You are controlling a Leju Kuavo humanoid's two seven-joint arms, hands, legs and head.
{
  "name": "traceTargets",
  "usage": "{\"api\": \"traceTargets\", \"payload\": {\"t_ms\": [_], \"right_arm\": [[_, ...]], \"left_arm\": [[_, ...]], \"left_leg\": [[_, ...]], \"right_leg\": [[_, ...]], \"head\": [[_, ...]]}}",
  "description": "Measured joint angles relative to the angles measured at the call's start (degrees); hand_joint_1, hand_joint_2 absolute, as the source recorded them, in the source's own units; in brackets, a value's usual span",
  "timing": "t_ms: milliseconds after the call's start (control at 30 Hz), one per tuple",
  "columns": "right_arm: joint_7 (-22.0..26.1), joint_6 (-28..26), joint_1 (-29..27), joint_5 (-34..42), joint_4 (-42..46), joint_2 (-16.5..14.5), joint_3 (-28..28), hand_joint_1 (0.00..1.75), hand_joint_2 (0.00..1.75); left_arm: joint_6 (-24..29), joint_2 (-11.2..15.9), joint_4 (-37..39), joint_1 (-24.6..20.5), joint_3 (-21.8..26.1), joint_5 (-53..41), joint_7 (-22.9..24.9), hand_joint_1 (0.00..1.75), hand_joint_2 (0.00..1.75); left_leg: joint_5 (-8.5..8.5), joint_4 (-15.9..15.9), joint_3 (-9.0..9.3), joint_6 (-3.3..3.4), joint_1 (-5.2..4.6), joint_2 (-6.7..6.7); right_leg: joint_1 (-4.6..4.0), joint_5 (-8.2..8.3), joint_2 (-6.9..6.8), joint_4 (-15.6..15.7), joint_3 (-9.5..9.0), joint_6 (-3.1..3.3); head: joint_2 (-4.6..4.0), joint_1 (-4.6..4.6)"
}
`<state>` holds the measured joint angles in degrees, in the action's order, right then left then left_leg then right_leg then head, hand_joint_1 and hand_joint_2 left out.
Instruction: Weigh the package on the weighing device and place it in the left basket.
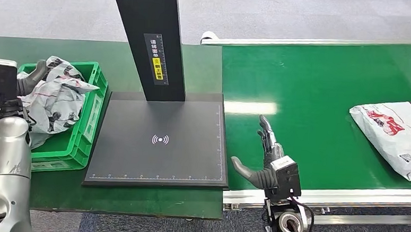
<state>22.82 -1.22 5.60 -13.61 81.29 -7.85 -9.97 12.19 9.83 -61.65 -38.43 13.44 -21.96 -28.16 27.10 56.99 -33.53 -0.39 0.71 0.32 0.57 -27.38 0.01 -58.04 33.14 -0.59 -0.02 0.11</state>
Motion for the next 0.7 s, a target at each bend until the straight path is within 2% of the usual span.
{"api": "traceTargets", "payload": {"t_ms": [167,233,467,567,700], "right_arm": [[0.1,-0.3,-0.1,-0.4,-0.1,0.0,0.4,0.00,1.75],[0.3,-0.7,-0.3,-0.4,-0.2,0.0,0.6,0.00,1.75],[0.4,-1.1,-0.7,-0.5,-0.2,0.0,1.3,0.00,1.75],[0.3,-1.2,-0.7,-0.4,-0.2,0.0,1.7,0.00,1.75],[0.2,-0.9,-0.7,0.3,-0.2,0.0,1.9,0.00,1.75]], "left_arm": [[-8.3,-1.3,-10.6,3.8,-3.2,8.5,1.6,0.00,1.75],[-9.8,-1.8,-14.4,5.3,-4.7,10.6,2.0,0.00,1.75],[-16.7,-3.0,-22.2,8.9,-8.8,20.5,3.6,0.00,1.75],[-16.3,-3.8,-24.5,11.6,-10.8,20.9,3.0,0.00,1.75],[-12.3,-5.6,-25.3,15.9,-13.9,18.1,0.8,0.00,1.75]], "left_leg": [[0.00,0.0,0.01,0.00,0.00,0.00],[0.00,0.0,0.01,0.00,0.00,0.00],[0.00,0.0,0.01,0.00,0.00,0.01],[0.01,0.0,0.01,0.00,0.00,0.00],[0.02,0.0,0.01,0.00,-0.01,0.00]], "right_leg": [[0.00,0.00,0.00,0.0,0.00,0.00],[0.00,0.00,0.00,0.0,0.00,0.00],[0.00,0.00,0.00,0.0,-0.02,0.00],[0.01,0.00,0.00,0.0,-0.02,0.00],[0.01,0.00,0.00,0.0,-0.01,0.00]], "head": [[0.00,0.00],[0.00,0.00],[0.01,0.00],[0.01,0.00],[0.01,0.00]]}}
